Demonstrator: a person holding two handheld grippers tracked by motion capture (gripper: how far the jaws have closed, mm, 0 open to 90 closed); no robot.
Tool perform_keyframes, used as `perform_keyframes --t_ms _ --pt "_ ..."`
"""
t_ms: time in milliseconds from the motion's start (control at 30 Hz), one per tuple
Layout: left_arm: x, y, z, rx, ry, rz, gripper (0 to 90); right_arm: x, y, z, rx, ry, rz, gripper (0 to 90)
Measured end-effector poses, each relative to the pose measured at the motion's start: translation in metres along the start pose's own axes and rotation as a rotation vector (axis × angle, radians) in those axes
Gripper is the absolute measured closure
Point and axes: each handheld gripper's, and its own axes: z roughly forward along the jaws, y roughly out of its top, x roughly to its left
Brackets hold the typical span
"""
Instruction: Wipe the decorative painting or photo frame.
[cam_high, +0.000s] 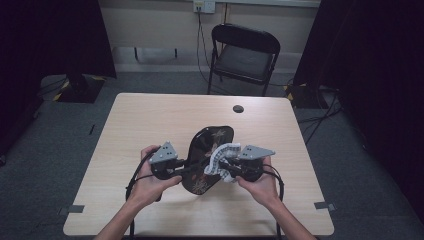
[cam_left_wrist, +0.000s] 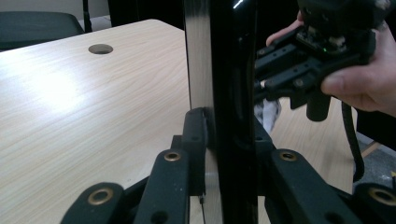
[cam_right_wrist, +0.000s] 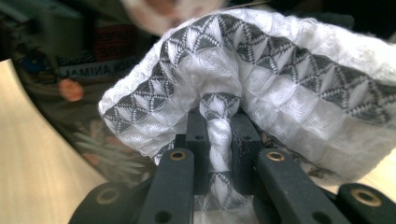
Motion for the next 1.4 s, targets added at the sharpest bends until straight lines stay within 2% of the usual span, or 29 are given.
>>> perform_keyframes --t_ms 100,167,433,667,733,900,1000,1133,1333,1400 --pt "0.000 0.000 0.000 -0.001 0.001 0.000 75.8 0.007 0.001 0.003 0.004 0.035 -0.026 81.1" --pt "0.000 0.000 0.000 -0.004 -0.002 -0.002 75.7 0.009 0.002 0.002 0.006 0.030 -0.037 80.8" --pt "0.001 0.000 0.000 -0.009 -0.009 -0.004 75.2 -0.004 -0.001 -0.001 -0.014 -0.024 0.001 81.1" --pt "0.000 0.000 0.000 0.002 -0.011 -0.002 73.8 0.005 -0.003 0.004 0.009 0.020 -0.023 81.1" --pt "0.000 0.000 0.000 0.000 -0.008 0.000 73.7 0.005 -0.002 0.004 0.006 0.016 -0.031 81.2" --pt "0.000 0.001 0.000 -0.002 -0.014 0.001 72.9 -0.005 -0.003 0.002 0.000 -0.016 0.000 81.2" --pt "-0.001 0.002 0.000 -0.015 -0.022 -0.008 71.2 -0.003 -0.004 0.003 0.005 -0.010 -0.001 81.2" --pt "-0.001 0.002 0.000 -0.021 -0.030 -0.019 69.0 0.004 -0.003 0.006 0.016 0.012 -0.030 81.1" --pt "-0.003 0.004 0.000 -0.031 -0.033 -0.023 65.1 -0.004 -0.001 0.000 0.000 -0.010 -0.007 81.1" --pt "-0.003 0.004 0.000 -0.031 -0.036 -0.023 64.3 -0.003 -0.002 0.001 0.006 -0.001 -0.007 81.0"
